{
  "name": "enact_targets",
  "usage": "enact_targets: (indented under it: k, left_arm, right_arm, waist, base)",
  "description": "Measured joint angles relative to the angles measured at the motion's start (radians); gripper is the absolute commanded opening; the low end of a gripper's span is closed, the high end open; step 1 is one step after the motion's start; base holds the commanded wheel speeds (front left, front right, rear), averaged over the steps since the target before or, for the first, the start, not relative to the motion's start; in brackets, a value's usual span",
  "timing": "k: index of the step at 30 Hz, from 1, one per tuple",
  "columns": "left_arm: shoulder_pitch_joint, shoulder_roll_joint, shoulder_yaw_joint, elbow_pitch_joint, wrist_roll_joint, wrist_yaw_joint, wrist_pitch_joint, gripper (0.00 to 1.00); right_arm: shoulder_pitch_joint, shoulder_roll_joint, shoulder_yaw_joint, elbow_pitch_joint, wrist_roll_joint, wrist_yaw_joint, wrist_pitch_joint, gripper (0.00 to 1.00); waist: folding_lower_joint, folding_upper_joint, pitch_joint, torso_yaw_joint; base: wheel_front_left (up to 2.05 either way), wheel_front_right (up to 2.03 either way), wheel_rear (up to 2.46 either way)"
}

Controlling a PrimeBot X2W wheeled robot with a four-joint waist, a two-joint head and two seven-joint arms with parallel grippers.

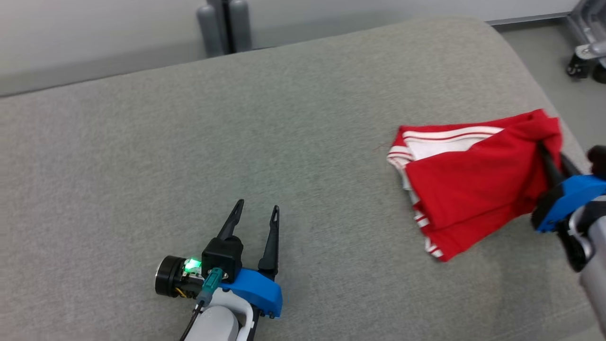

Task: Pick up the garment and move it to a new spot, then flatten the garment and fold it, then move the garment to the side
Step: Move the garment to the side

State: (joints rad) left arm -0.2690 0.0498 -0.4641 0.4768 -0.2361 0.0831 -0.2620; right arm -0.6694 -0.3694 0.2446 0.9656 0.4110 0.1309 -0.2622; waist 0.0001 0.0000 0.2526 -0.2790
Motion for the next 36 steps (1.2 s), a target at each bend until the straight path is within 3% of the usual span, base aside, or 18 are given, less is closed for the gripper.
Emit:
enact_targets:
  k: [8,9,10,14,18,22,26,32,36]
  left_arm:
    - [-0.026,0.001,-0.002,-0.032,0.015,0.022,0.000,1.00]
    - [-0.026,0.001,-0.002,-0.035,0.016,0.022,0.000,1.00]
    - [-0.027,0.001,-0.002,-0.037,0.017,0.023,0.000,1.00]
    - [-0.041,-0.002,-0.002,-0.047,0.018,0.031,-0.001,1.00]
    - [-0.041,-0.003,0.007,-0.050,0.016,0.034,-0.001,1.00]
    - [-0.023,0.000,0.038,-0.059,0.016,0.044,-0.001,1.00]
    - [0.004,0.002,0.071,-0.068,0.025,0.053,-0.001,1.00]
    - [0.064,0.000,0.139,-0.085,0.025,0.071,-0.001,1.00]
    - [0.108,0.001,0.184,-0.091,0.024,0.073,-0.001,1.00]
  right_arm:
    - [-0.080,-0.142,-0.186,0.135,-0.117,0.000,0.000,0.00]
    - [-0.087,-0.154,-0.222,0.147,-0.129,0.000,0.000,0.32]
    - [-0.092,-0.169,-0.256,0.154,-0.150,0.000,0.000,1.00]
    - [-0.102,-0.171,-0.398,0.122,-0.223,0.000,0.000,1.00]
    - [-0.074,-0.095,-0.506,-0.015,-0.281,0.000,0.000,1.00]
    - [-0.009,0.023,-0.492,-0.196,-0.304,0.000,0.000,1.00]
    - [0.082,0.117,-0.412,-0.328,-0.277,0.000,0.000,1.00]
    - [0.225,0.216,-0.304,-0.402,-0.234,0.000,0.000,1.00]
    - [0.305,0.266,-0.287,-0.403,-0.227,0.000,0.000,1.00]
  waist:
    - [0.0001,0.0001,0.108,0.133]
    - [0.0001,0.0001,0.120,0.146]
    - [0.0002,0.0002,0.132,0.157]
    - [0.0001,0.0001,0.162,0.192]
    - [0.0001,0.0001,0.145,0.201]
    - [0.0000,0.0001,0.103,0.201]
    - [-0.0001,0.0001,0.050,0.206]
    - [-0.0002,0.0000,-0.029,0.225]
    - [-0.0003,0.0000,-0.078,0.241]
  base:
    - [0.00,0.00,0.00]
    - [0.00,0.00,0.00]
    - [0.00,0.00,0.00]
    - [0.00,0.00,0.00]
    - [0.00,0.00,0.00]
    - [0.00,0.00,0.00]
    - [0.00,0.00,0.00]
    - [0.00,0.00,0.00]
    - [0.00,0.00,0.00]
